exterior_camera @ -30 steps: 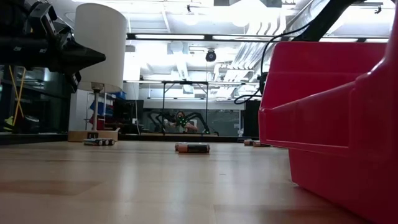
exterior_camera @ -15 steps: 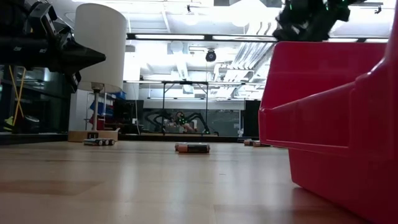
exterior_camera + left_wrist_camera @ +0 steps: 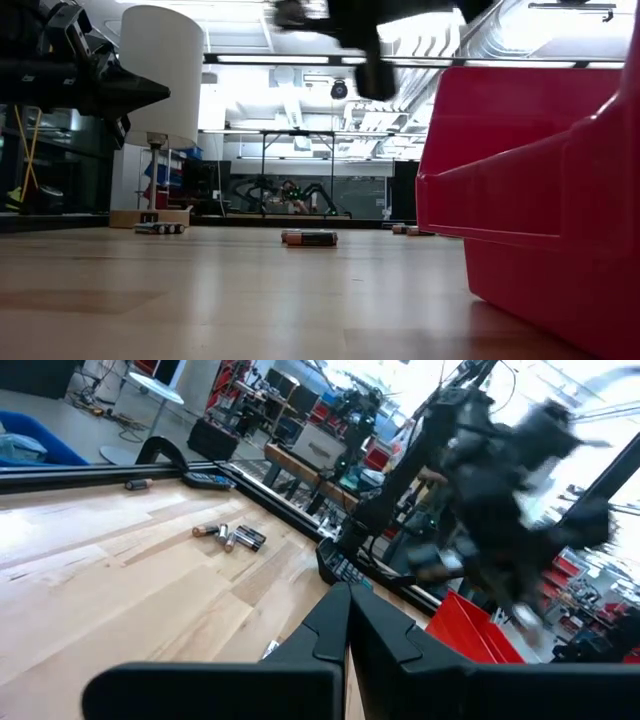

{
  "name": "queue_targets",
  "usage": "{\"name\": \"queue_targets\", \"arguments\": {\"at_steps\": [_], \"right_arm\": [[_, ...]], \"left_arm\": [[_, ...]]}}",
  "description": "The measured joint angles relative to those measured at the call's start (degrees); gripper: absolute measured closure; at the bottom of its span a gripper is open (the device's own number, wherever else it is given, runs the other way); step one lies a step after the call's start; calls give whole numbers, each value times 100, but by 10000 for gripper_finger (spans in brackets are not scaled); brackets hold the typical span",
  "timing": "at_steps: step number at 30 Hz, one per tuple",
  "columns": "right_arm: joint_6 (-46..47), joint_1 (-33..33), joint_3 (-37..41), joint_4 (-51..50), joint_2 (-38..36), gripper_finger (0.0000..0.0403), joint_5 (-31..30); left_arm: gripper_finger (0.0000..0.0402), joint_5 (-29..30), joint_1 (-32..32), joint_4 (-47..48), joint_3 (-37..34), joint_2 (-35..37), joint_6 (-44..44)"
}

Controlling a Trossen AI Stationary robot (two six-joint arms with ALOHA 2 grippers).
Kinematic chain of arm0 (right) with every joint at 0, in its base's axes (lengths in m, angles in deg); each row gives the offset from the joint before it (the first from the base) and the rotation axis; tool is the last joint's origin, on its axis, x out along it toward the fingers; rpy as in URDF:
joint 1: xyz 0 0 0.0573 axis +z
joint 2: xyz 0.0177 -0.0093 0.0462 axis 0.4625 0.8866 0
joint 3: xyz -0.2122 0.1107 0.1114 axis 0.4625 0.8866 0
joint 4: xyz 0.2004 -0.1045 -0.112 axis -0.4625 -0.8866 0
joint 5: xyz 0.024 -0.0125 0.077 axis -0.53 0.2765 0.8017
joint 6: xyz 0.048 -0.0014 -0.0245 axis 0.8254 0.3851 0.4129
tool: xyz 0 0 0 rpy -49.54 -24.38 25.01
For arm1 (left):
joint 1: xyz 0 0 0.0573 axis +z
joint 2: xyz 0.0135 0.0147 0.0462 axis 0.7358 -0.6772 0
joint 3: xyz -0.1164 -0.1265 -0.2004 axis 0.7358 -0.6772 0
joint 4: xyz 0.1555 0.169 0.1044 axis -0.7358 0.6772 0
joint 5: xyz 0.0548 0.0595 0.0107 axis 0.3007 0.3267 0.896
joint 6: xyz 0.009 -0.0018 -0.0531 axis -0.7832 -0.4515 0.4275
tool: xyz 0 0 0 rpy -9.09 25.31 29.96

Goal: Sort batteries
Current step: Put the silver battery into the red left bin

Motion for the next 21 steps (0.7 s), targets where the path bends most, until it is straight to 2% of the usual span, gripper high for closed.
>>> {"name": "queue_targets", "arguments": {"at_steps": [5, 12, 17, 21], "right_arm": [[15, 533, -1848, -382, 1343, 372, 10], [-300, 781, -4480, -1570, 2761, 372, 141], [-445, 897, -5906, -2220, 3744, 372, 893], [-741, 962, -6698, -2537, 4293, 368, 1529]], "left_arm": [[401, 2, -2, 1, 2, -2, 1], [401, 0, -2, 2, 0, -2, 1], [401, 1, -2, 0, 2, -1, 1], [401, 0, 0, 0, 2, -1, 1]]}}
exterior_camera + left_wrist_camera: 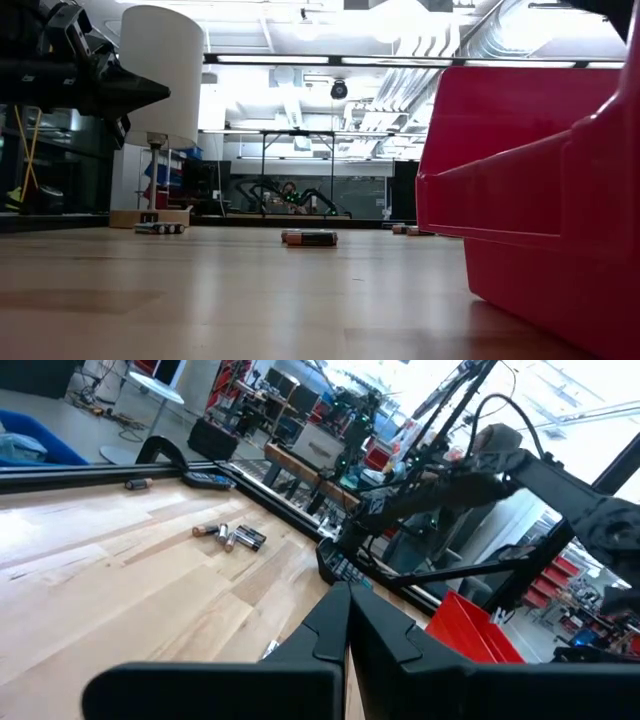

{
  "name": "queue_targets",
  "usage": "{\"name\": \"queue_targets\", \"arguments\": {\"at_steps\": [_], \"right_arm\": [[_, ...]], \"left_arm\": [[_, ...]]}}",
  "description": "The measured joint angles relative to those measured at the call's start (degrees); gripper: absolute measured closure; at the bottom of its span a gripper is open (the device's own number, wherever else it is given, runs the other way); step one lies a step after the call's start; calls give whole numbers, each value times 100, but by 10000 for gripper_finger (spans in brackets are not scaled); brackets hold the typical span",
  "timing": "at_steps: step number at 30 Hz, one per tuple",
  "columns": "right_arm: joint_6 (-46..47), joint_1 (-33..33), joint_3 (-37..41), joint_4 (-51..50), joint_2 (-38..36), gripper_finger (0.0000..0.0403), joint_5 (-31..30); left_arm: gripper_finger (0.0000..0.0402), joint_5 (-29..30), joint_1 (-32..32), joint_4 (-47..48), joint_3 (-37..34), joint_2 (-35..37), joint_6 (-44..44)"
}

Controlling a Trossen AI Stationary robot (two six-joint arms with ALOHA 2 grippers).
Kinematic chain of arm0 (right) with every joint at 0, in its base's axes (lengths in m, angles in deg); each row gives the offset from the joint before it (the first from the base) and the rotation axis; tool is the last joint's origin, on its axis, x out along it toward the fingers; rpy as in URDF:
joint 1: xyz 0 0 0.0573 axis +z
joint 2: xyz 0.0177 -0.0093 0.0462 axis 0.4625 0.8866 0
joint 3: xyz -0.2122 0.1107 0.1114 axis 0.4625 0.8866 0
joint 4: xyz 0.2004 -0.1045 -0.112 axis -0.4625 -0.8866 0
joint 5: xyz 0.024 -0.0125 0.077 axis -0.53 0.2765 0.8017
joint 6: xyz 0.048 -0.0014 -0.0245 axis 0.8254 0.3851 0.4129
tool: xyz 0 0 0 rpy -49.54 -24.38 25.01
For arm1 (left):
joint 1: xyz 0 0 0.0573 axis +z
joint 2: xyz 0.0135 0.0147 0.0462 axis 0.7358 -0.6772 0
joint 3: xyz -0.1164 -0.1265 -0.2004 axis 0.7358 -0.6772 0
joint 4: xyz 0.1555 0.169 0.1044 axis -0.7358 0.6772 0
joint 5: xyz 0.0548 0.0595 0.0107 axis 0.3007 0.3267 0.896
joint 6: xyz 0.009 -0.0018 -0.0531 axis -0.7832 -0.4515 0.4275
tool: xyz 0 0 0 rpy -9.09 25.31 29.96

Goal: Sort batteries
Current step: Put the silver battery into the red left bin, then put the black-brown battery into the right red bin

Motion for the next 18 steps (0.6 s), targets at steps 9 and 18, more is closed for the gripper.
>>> {"name": "queue_targets", "arguments": {"at_steps": [9, 18], "right_arm": [[-857, -26, -174, -1086, 80, 234, 162], [-3201, -446, -163, -4285, -1044, 197, -829]], "left_arm": [[401, 1, -1, -2, 0, -1, -1], [401, 2, 0, 3, 0, 0, -1]]}}
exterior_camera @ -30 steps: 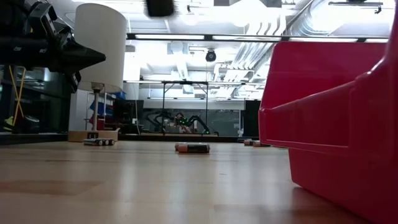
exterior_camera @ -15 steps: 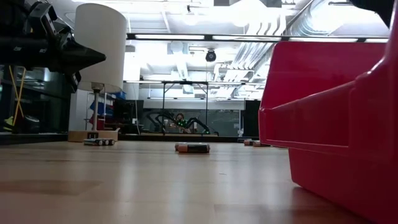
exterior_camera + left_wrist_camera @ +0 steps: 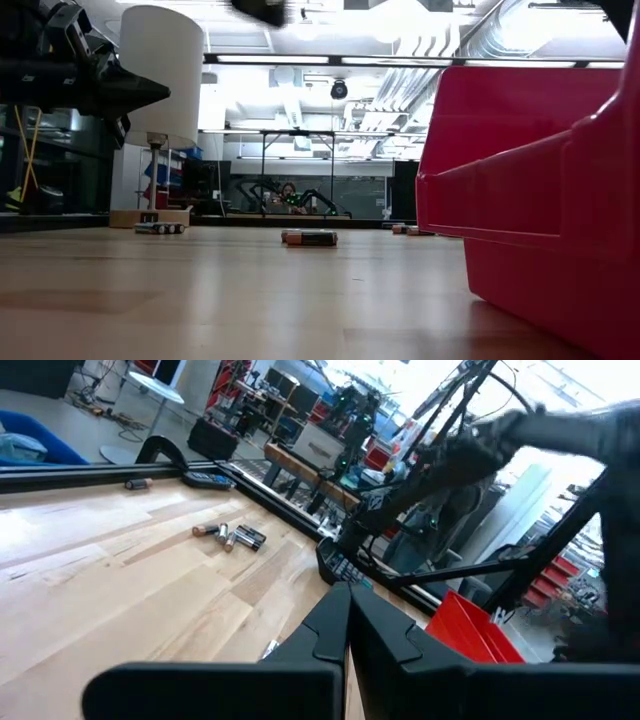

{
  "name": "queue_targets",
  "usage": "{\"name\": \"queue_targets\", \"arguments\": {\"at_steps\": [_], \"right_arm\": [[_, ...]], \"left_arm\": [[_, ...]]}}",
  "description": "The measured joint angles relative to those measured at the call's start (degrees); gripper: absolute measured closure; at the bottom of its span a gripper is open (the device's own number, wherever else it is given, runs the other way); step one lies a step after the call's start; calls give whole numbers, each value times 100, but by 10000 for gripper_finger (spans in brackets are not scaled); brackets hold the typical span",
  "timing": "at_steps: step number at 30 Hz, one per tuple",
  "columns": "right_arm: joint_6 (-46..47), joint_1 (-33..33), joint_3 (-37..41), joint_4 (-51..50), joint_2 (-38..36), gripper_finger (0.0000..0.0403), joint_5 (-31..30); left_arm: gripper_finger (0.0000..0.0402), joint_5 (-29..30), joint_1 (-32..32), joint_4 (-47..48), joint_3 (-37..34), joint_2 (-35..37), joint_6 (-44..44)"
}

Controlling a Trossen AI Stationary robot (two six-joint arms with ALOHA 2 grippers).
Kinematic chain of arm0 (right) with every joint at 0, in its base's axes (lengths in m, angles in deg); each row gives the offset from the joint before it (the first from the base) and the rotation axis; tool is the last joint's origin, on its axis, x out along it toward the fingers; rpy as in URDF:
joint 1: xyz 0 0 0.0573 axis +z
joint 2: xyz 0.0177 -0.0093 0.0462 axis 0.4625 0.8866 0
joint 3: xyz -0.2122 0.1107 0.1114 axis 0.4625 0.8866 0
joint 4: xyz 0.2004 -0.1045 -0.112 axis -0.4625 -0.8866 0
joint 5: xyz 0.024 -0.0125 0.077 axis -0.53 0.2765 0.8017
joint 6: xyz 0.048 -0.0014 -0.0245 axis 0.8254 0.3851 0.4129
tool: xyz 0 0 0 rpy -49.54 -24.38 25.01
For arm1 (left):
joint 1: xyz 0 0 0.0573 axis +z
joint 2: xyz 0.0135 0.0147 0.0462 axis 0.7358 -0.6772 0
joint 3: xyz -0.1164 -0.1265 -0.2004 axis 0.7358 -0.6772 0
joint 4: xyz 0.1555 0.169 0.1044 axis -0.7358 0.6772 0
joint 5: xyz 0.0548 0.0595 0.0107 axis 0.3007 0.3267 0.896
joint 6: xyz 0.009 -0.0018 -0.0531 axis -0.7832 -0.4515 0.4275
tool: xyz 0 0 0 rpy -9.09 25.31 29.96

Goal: Sort batteries
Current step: Put the black-brown battery into the right red bin

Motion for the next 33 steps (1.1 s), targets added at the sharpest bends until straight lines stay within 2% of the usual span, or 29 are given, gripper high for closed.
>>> {"name": "queue_targets", "arguments": {"at_steps": [3, 5, 7, 12, 16, 19, 22, 26, 30, 33], "right_arm": [[-776, -222, -10, -1251, -516, 199, -1156], [-1043, -486, 151, -1814, -792, 199, -1646], [-1101, -906, 635, -2094, -1144, 199, -1970], [-824, -2193, 3043, -1329, -2549, 199, -2006], [24, -3294, 5152, -559, -3743, 199, -1982], [811, -4106, 6265, -336, -4290, 199, -1822], [1458, -4812, 6961, -111, -4507, 199, -1433], [1681, -5413, 7412, 134, -4464, 199, -1652], [1437, -5623, 7675, 730, -4222, 199, -1735], [1118, -5631, 7790, 811, -3936, 199, -1666]], "left_arm": [[401, 0, 0, -3, -1, -2, 1], [401, 0, 0, 1, 0, -2, -1], [401, -2, 0, 1, -2, -2, 1], [401, -2, 0, 0, -1, -2, 0], [401, -2, 0, -1, 0, -2, -1], [401, -2, 0, -2, -1, -2, 0], [401, -1, 0, -1, -1, -2, 1], [401, 0, 0, -3, -1, -2, -1], [401, -2, 0, -2, 0, -2, 1], [401, -2, 0, -3, 0, -2, 1]]}}
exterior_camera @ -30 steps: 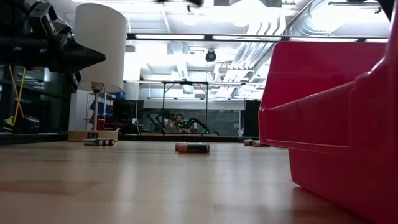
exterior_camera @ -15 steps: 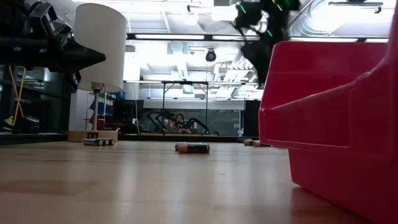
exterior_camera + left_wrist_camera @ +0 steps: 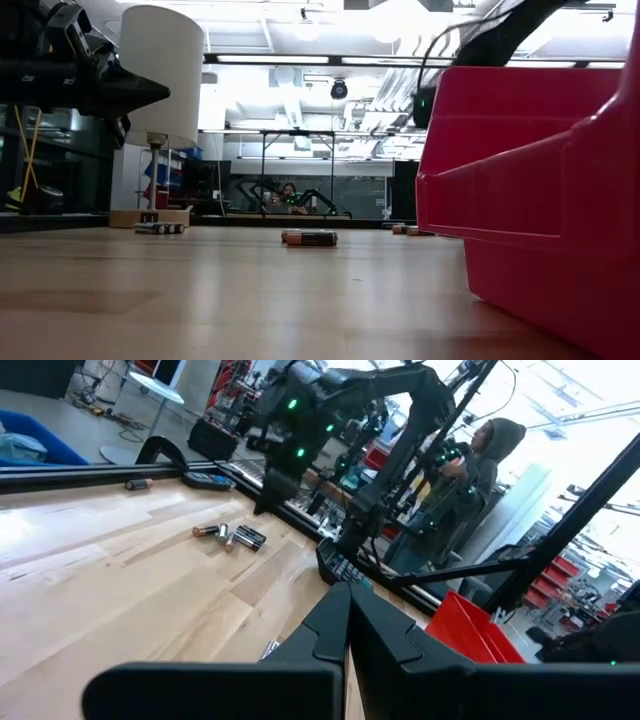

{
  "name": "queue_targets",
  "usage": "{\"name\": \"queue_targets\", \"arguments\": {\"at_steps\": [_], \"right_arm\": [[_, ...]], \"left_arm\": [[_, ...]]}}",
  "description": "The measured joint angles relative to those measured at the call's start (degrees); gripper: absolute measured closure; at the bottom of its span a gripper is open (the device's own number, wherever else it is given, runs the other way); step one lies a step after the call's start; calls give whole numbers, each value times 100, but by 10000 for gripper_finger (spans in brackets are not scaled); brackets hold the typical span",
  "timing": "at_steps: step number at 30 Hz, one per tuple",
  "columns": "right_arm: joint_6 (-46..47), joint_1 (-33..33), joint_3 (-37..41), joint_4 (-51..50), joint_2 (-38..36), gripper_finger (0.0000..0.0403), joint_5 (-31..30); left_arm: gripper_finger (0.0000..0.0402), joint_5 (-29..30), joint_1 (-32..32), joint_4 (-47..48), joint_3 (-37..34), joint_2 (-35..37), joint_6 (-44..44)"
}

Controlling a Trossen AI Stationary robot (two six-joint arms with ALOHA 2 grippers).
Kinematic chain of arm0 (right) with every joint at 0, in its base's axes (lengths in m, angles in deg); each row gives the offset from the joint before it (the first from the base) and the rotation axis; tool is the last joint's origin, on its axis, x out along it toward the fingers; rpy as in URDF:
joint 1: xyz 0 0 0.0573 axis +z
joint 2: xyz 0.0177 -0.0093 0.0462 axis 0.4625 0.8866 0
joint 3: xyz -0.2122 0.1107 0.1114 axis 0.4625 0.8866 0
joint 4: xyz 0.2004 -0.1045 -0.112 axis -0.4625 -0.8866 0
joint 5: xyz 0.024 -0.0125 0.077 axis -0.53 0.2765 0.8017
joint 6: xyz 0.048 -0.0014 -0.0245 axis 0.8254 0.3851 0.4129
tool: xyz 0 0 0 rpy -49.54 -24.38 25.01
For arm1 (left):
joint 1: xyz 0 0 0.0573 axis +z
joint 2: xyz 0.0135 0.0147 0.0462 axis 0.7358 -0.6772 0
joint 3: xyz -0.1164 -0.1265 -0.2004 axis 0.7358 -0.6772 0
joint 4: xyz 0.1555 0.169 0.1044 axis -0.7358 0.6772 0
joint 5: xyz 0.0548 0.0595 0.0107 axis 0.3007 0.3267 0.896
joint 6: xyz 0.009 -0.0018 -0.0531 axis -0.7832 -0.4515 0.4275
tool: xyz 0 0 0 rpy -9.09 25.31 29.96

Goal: Sort batteries
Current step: Put the black-brown battery into the right red bin

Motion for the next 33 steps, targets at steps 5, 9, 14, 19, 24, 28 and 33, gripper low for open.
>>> {"name": "queue_targets", "arguments": {"at_steps": [5, 9, 14, 19, 24, 28, 33], "right_arm": [[-527, 8, 57, 204, 271, 199, -51], [-759, -51, 62, 236, 375, 199, -117], [-677, -65, 57, 446, 553, 203, 91], [-465, -53, 62, 436, 607, 223, 187], [-176, -14, 67, 251, 609, 247, 216], [198, 53, 222, 257, 608, 259, 244], [558, 97, 522, 567, 565, 261, 368]], "left_arm": [[401, 0, 0, 2, 0, 0, -1], [401, 0, 0, 2, -1, 0, 0], [401, 1, 0, 0, 0, 0, 0], [401, 1, 0, 1, -2, 0, 0], [401, 0, -1, 2, -1, 0, 0], [401, 0, 0, 0, 0, 2, 0], [401, 1, -1, 1, -1, 0, -1]]}}
